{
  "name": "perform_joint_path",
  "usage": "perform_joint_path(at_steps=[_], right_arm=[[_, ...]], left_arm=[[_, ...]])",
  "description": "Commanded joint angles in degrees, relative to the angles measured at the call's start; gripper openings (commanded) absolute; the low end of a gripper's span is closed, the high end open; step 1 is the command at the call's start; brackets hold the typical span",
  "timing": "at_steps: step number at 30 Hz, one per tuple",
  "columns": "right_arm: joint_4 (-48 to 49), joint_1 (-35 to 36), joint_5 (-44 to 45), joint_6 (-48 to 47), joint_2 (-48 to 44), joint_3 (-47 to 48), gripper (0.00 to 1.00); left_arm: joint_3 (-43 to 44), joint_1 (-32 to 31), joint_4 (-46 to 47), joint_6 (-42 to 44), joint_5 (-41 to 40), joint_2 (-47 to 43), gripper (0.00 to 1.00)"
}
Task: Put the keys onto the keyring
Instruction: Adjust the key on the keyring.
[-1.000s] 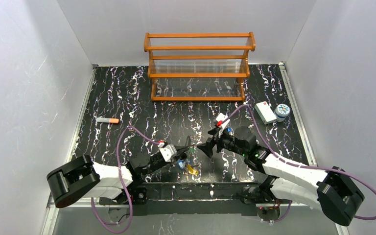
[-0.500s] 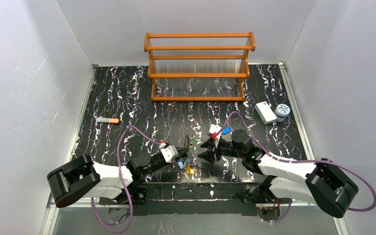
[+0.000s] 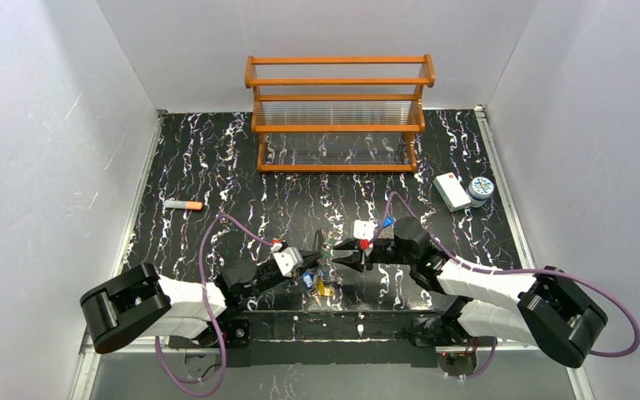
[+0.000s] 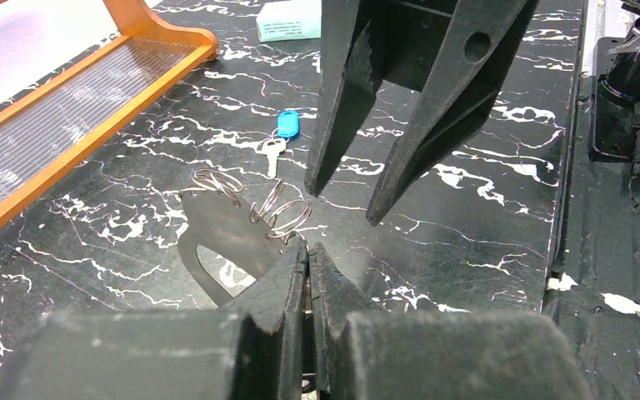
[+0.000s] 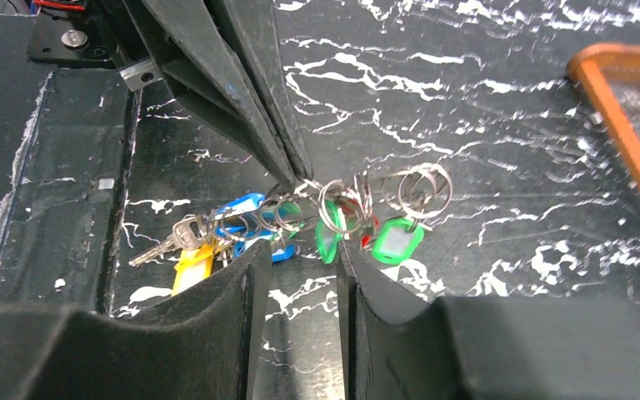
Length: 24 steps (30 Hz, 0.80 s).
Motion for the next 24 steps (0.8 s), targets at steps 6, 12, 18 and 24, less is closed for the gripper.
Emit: perform_joint_path(at_steps=[6, 12, 18, 24], right_arm=[[-3.0, 1.9, 0.8, -12.5, -2.1, 5.1, 0.43], [-4.1, 3.3, 1.6, -14.7, -0.4, 6.0, 0.42], [-3.3, 4.4, 4.6, -15.7, 1.0, 6.6, 0.41], [-1.6, 5.0, 8.0, -16.1, 0.8, 6.8, 0.43]], left_arm=[[0.6, -0.3, -2.6, -0.7, 0.1, -0.5, 0.0], [0.7, -0.3, -2.5, -0.7, 0.1, -0.2, 0.0], [0.8, -0.3, -2.3, -0.8, 0.1, 0.0, 0.0], [0.7, -0.3, -2.0, -1.0, 0.2, -0.1, 0.0]])
